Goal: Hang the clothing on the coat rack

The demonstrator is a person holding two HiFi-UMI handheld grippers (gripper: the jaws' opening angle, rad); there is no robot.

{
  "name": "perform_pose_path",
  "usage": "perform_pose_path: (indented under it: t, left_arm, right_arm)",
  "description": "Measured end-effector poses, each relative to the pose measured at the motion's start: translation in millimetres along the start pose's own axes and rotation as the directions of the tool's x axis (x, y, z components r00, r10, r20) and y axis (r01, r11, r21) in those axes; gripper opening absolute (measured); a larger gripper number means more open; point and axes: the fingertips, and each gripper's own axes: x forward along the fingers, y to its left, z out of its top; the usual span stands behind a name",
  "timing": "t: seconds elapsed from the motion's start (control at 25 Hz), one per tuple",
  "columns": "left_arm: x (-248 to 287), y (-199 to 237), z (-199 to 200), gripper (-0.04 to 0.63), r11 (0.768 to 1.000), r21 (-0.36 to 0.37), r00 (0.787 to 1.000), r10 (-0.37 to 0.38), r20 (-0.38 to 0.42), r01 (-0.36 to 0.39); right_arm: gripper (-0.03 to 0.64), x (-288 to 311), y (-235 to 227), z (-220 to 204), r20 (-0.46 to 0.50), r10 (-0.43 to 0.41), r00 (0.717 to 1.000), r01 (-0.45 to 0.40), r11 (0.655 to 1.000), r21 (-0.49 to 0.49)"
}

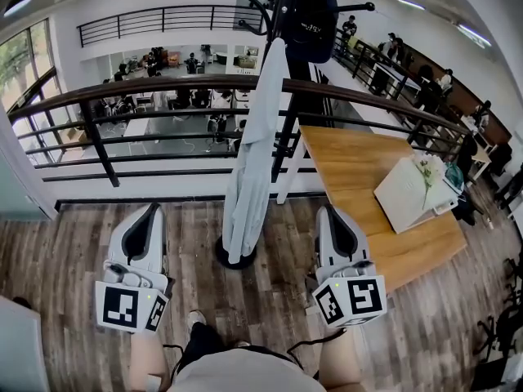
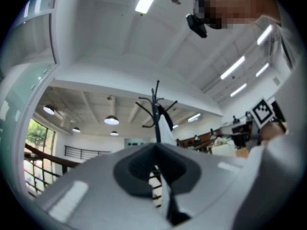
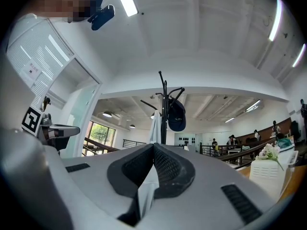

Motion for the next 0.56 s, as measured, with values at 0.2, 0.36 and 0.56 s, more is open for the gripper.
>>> perform_pose_path:
  t: [0.2,0.36,0.56]
  left_arm:
    - [6,0,-1,0.006,1.000,-0.002,1.000,-0.006,-0.001,0.006]
    - [9,0,-3,0.006,1.000,-0.005,1.000,-0.010,-0.002,0.010]
    - [13,0,-3,0.006,1.000,-0.008,1.000,-0.012,-0.005,0.012]
  right_arm:
    - [0.002,3,-2,-1,0.000,-0.002,1.000,0.002,1.000,0.002]
    - [0.002,5,-3,-2,0.000,-0.003,1.000,0.003,1.000,0.002]
    - [0.002,7,-5,-1,-0.002,-0.006,1.000,0.006,1.000,0.004]
